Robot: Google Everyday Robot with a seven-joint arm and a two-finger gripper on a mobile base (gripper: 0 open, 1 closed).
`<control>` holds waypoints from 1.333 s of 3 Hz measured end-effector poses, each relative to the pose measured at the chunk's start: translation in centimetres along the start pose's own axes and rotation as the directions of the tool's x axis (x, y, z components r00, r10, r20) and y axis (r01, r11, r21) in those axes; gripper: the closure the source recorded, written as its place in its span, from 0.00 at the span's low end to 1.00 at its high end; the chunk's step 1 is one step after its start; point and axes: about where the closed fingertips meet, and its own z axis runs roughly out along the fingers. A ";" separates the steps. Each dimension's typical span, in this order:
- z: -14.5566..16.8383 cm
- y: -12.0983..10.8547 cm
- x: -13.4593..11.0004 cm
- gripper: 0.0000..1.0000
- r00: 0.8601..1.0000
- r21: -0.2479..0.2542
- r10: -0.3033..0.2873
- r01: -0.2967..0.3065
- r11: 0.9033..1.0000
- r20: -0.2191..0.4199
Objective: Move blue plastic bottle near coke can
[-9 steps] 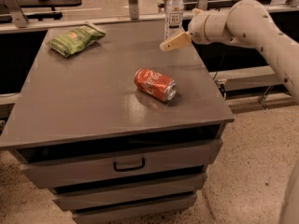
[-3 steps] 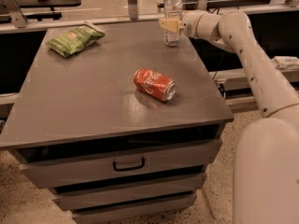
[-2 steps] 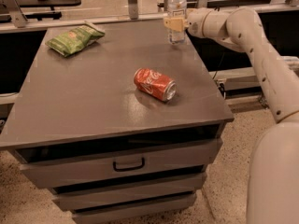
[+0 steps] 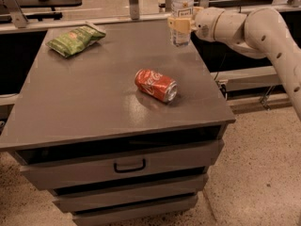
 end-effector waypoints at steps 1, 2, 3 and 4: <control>-1.6 3.5 0.0 1.00 0.999 -0.067 0.021 -0.019 0.998 0.036; -2.9 6.4 0.5 1.00 0.998 -0.149 0.043 -0.035 0.988 0.045; -3.9 9.2 1.3 1.00 0.998 -0.247 0.056 -0.046 0.968 0.036; -4.7 11.5 2.5 1.00 0.998 -0.345 0.066 -0.058 0.937 0.012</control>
Offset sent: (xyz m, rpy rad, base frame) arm -0.1103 0.0234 -0.0239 0.0652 0.0465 0.2648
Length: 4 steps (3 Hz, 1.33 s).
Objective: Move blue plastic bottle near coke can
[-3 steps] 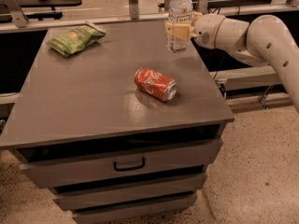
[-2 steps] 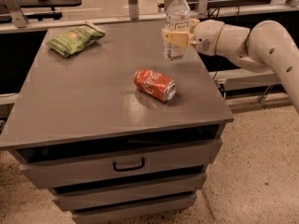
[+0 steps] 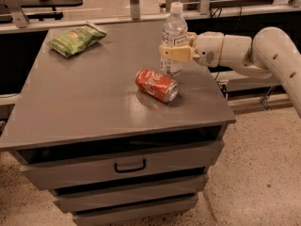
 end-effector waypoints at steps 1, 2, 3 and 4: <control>0.4 2.0 1.1 0.84 1.000 -0.092 -0.008 0.006 0.996 -0.018; 0.5 3.2 1.9 0.61 0.999 -0.149 -0.029 0.023 0.989 -0.038; 0.6 3.8 2.5 0.38 0.998 -0.182 -0.046 0.036 0.983 -0.049; 0.5 4.1 2.9 0.13 0.997 -0.201 -0.059 0.046 0.978 -0.059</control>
Offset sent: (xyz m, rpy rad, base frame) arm -0.0387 0.0116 -0.0333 -0.0860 -0.0099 0.2046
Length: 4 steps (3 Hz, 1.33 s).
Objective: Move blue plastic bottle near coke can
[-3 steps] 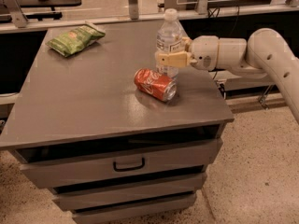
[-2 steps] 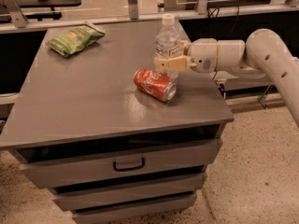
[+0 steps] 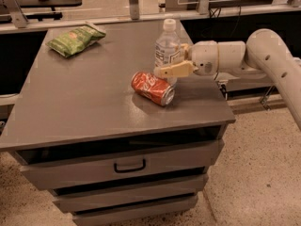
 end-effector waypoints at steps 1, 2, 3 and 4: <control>-0.1 0.0 0.2 0.00 1.000 -0.003 -0.001 0.001 1.000 -0.011; -1.1 -0.5 0.7 0.00 0.999 0.024 -0.001 0.002 1.000 -0.035; -4.2 -1.5 0.9 0.00 0.997 0.114 -0.004 0.014 0.993 -0.079; -11.4 -3.7 -0.4 0.00 0.989 0.310 -0.030 0.075 0.948 -0.147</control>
Offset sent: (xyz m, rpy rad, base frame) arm 0.0078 -0.0346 -0.0079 -0.0643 -0.0015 -0.0757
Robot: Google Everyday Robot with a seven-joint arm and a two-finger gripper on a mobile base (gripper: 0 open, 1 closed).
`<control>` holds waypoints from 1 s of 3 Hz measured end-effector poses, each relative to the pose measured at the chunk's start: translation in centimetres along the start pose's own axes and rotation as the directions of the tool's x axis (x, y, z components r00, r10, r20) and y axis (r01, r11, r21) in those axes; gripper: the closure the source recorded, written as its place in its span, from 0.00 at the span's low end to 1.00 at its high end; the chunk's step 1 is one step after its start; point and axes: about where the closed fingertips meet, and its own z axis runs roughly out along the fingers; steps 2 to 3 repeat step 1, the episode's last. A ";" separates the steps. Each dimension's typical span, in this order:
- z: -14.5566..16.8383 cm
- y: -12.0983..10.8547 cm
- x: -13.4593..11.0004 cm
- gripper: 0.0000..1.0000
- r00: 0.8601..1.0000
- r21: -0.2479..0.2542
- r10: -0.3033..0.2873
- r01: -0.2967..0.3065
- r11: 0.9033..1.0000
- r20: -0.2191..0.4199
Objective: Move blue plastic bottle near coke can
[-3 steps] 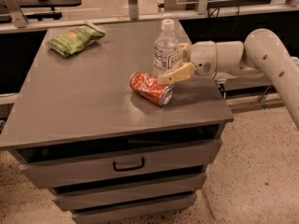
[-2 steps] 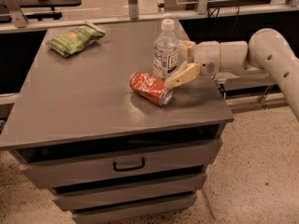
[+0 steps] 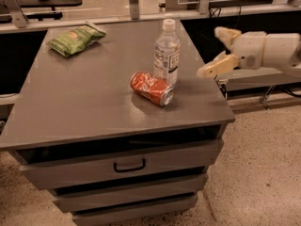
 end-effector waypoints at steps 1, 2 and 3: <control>0.1 -0.2 0.0 0.00 1.000 0.008 0.000 0.000 1.000 0.002; 0.1 -0.2 0.0 0.00 1.000 0.008 0.000 0.000 1.000 0.002; 0.1 -0.2 0.0 0.00 1.000 0.008 0.000 0.000 1.000 0.002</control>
Offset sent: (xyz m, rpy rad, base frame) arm 0.0000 0.0000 0.0000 0.0000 0.0000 0.0000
